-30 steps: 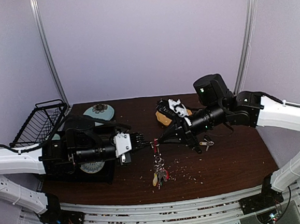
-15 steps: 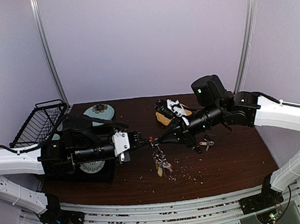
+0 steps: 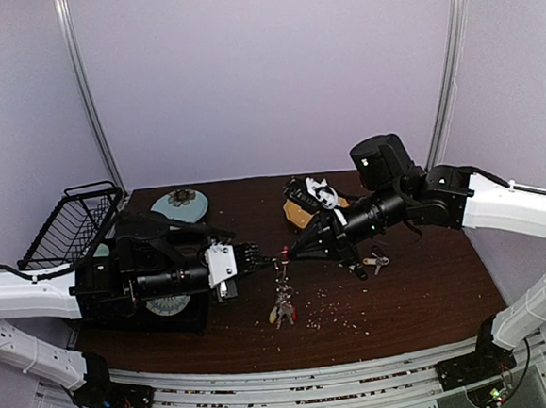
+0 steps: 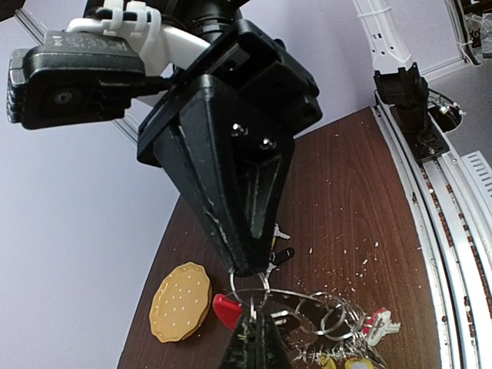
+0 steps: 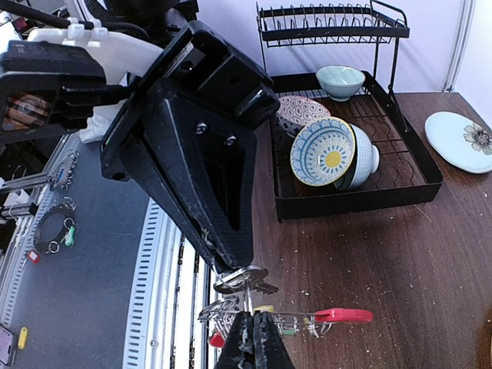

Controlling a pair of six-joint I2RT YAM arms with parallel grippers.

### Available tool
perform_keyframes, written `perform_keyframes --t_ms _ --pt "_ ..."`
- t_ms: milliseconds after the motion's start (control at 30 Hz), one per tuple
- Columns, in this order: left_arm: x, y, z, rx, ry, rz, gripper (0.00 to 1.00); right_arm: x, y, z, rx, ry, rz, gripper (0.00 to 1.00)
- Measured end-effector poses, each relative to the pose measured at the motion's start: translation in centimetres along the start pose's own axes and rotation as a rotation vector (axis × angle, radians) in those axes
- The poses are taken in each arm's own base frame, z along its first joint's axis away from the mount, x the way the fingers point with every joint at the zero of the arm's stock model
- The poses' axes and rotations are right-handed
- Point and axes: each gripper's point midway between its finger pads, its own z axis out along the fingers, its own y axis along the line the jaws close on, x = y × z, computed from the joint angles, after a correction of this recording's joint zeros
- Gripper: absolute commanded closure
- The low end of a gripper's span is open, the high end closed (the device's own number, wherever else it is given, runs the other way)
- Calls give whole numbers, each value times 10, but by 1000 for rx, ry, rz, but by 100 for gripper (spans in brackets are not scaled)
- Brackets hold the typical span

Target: Put the keys on the keyring

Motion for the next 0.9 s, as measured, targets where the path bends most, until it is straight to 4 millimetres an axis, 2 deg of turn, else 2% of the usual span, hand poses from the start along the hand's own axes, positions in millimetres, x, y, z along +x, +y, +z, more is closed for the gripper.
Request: perform_keyframes --t_ms 433,900 --pt "-7 7 -5 -32 -29 2 100 5 7 0 -38 18 2 100" --pt "-6 5 -4 -27 -26 2 100 -4 5 4 -43 -46 26 100"
